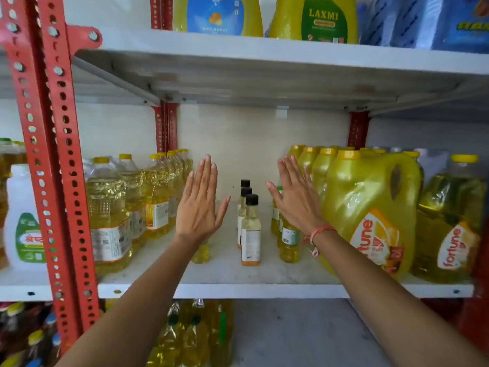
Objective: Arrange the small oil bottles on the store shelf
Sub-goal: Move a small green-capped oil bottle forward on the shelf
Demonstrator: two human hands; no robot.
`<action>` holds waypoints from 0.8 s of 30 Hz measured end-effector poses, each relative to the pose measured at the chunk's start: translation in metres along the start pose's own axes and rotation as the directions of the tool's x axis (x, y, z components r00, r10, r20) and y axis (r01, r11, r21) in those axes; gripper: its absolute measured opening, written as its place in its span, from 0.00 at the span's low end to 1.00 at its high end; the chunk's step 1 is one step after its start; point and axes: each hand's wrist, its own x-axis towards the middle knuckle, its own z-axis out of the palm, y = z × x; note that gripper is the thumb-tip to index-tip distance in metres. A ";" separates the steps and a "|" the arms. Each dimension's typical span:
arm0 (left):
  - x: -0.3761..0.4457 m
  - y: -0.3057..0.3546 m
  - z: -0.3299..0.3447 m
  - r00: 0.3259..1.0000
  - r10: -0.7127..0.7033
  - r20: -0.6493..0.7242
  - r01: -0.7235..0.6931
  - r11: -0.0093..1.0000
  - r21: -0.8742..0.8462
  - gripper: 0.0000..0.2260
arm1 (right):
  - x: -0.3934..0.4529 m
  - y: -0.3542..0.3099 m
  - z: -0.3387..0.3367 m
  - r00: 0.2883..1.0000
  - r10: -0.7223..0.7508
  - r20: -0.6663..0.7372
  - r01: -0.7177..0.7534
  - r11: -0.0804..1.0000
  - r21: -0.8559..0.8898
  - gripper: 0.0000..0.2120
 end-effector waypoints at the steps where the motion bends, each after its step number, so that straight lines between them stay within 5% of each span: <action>1: -0.006 0.004 0.002 1.000 -0.014 0.013 0.014 1.000 0.000 0.33 | -0.001 0.002 0.003 0.999 0.025 0.040 -0.026 0.999 0.028 0.32; 12: -0.084 0.035 0.032 0.972 0.032 0.232 0.001 0.990 -0.139 0.32 | 0.009 0.016 0.008 0.918 0.239 0.317 -0.254 0.967 0.006 0.16; 20: -0.093 0.036 0.027 0.961 0.088 0.261 -0.015 0.963 -0.269 0.31 | 0.042 0.021 0.004 0.863 0.231 0.448 -0.194 0.973 -0.129 0.21; 24: -0.093 0.037 0.032 0.968 0.097 0.231 -0.021 0.951 -0.309 0.30 | 0.058 0.021 0.003 0.782 0.251 0.570 -0.180 0.967 -0.179 0.18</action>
